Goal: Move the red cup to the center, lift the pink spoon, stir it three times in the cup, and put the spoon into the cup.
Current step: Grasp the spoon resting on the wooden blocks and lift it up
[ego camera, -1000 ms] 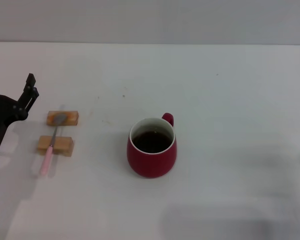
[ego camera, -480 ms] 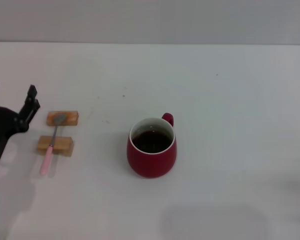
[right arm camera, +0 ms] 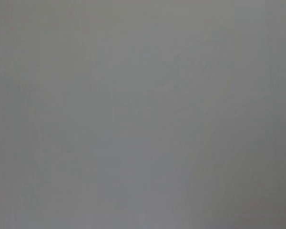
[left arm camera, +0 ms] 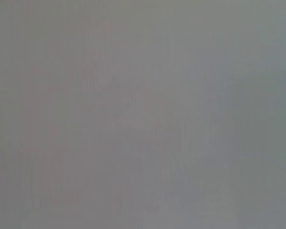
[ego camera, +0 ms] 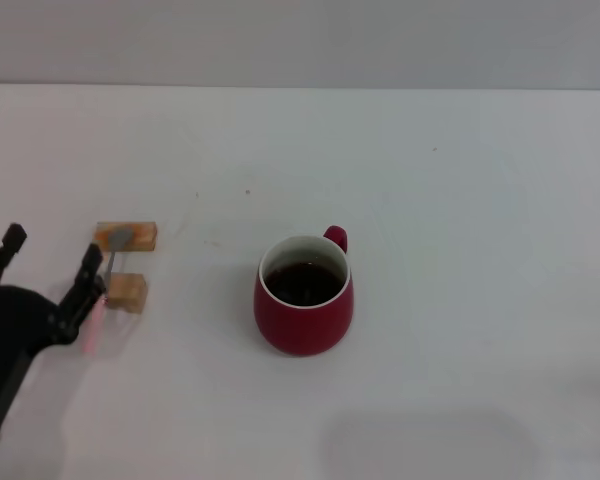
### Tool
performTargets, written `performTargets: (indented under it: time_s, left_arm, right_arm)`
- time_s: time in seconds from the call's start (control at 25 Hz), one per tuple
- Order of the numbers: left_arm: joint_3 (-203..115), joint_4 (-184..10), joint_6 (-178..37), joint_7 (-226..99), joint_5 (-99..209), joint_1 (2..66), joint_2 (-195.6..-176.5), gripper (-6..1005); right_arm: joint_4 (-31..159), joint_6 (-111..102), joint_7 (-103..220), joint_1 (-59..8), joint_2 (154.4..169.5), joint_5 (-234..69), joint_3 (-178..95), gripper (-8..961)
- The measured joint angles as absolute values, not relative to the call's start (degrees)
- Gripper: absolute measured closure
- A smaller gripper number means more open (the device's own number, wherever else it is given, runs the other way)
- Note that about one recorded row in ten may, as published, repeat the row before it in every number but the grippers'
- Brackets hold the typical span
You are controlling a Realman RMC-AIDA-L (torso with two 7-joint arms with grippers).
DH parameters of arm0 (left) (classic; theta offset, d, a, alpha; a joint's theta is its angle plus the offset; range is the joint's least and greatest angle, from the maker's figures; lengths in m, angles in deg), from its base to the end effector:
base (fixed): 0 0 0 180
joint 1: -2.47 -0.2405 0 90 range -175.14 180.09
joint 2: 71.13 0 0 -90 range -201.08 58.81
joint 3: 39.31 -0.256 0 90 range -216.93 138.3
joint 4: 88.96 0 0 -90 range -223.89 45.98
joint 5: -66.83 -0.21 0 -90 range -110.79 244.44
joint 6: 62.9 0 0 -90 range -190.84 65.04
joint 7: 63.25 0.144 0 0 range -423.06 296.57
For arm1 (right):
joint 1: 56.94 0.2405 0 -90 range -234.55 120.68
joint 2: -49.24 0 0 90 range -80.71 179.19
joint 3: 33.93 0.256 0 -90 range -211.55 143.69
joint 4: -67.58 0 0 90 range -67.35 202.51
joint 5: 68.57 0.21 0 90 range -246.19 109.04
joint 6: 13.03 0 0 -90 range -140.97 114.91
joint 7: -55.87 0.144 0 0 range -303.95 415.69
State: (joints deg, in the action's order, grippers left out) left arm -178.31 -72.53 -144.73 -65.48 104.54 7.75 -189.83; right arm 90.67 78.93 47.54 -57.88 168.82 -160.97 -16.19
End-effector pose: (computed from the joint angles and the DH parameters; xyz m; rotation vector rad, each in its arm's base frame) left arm -0.3371 0.2114 -0.0379 -1.7142 -0.4099 -0.7381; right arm 0.3685 0.1571 -0.0109 -1.1904 0.5734 0.5663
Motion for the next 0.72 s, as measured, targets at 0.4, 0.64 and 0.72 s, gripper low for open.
performTargets:
  time_s: [0.4, 0.64, 0.72]
  left_arm:
    - [-181.52, -72.92, -144.79, -65.73, 104.53, 4.9, -189.89, 158]
    - [-182.73, -73.08, -142.75, -65.92, 104.53, 3.47, -189.97, 158]
    - [-183.39, -73.07, -141.95, -66.03, 104.53, 3.32, -189.94, 158]
  right_arm:
    - [90.34, 78.77, 47.54, -57.82, 168.73, -158.34, -16.58, 953]
    - [90.44, 79.01, 47.53, -57.58, 168.69, -158.61, -16.6, 954]
    - [90.48, 79.02, 47.53, -57.56, 168.68, -158.65, -16.62, 954]
